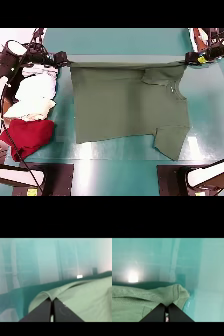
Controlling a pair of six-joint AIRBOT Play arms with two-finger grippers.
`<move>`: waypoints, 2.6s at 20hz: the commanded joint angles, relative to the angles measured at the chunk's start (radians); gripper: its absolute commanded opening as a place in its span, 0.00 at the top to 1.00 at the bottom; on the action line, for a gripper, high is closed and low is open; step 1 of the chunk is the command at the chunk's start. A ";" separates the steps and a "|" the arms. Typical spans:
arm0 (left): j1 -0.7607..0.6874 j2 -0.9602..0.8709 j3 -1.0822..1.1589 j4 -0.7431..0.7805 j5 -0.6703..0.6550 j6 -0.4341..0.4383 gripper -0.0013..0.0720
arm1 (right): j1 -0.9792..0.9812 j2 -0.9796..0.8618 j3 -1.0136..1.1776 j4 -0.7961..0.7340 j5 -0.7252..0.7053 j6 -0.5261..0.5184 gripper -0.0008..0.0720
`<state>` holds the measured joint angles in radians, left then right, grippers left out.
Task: Fold the shirts.
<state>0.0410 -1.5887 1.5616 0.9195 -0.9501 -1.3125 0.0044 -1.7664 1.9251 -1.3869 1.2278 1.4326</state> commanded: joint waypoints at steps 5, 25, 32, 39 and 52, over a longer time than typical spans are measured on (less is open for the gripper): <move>-0.119 -0.010 -0.135 0.182 -0.131 0.010 0.95 | 0.000 0.059 -0.254 -0.005 0.010 0.000 0.96; -0.128 0.523 -0.879 0.278 -0.325 -0.180 0.16 | -0.346 0.676 -0.962 0.320 0.203 -0.122 0.42; -0.129 0.529 -1.000 0.060 -0.185 -0.119 0.16 | -0.357 0.763 -0.987 0.322 0.194 -0.124 0.42; -0.256 0.523 -1.049 0.017 -0.100 -0.121 0.17 | -0.357 0.803 -0.988 0.314 0.201 -0.115 0.42; -0.289 0.524 -0.956 0.069 -0.047 -0.119 0.95 | -0.572 0.726 -1.369 0.142 0.157 -0.119 0.37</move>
<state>-0.2470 -1.0653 0.5972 0.9848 -1.0107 -1.4311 -0.5575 -1.0065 0.6266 -1.2533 1.4322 1.3201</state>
